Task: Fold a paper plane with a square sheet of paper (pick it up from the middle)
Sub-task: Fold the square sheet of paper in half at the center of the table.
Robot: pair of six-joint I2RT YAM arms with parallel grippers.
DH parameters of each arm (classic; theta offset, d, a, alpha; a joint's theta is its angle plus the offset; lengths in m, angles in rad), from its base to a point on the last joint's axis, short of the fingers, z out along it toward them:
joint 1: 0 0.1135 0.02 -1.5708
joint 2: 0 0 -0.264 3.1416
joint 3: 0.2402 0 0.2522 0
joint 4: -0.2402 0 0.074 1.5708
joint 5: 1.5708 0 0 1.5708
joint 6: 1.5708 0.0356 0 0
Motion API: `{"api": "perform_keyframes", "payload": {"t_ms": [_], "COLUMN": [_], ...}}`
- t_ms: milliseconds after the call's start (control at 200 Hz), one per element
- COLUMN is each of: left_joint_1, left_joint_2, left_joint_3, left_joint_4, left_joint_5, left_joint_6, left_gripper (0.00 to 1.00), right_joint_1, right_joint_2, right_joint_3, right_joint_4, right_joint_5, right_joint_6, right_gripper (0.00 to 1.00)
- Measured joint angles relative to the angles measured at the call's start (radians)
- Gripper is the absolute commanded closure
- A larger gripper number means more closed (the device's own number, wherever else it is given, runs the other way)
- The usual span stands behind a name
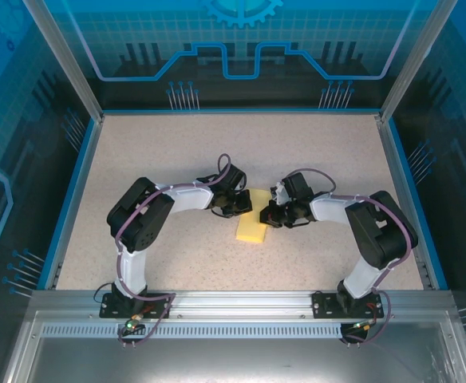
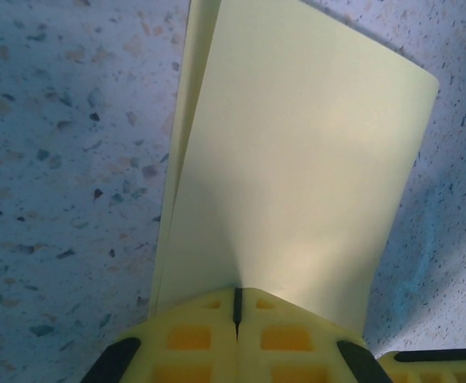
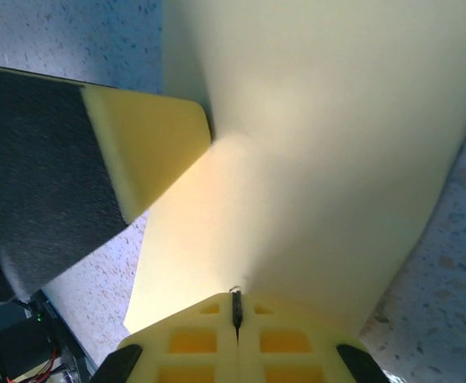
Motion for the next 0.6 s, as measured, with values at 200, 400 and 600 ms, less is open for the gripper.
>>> {"api": "perform_keyframes", "payload": {"t_ms": [200, 400, 600], "left_joint_1": [-0.002, -0.003, -0.004], "left_joint_2": [0.000, -0.001, 0.000], "left_joint_3": [0.000, 0.000, 0.000], "left_joint_4": [0.000, 0.000, 0.000], "left_joint_5": [-0.006, -0.008, -0.010], "left_joint_6": [0.000, 0.000, -0.005], "left_gripper": [1.00, 1.00, 1.00], "right_joint_1": [0.000, 0.002, 0.002], "right_joint_2": [0.000, 0.000, 0.004], "right_joint_3": [-0.018, -0.023, -0.033], "right_joint_4": [0.002, 0.001, -0.015], "right_joint_5": [0.000, 0.000, 0.008], "right_joint_6": [-0.005, -0.012, -0.032], "right_gripper": [1.00, 1.00, 1.00]}}
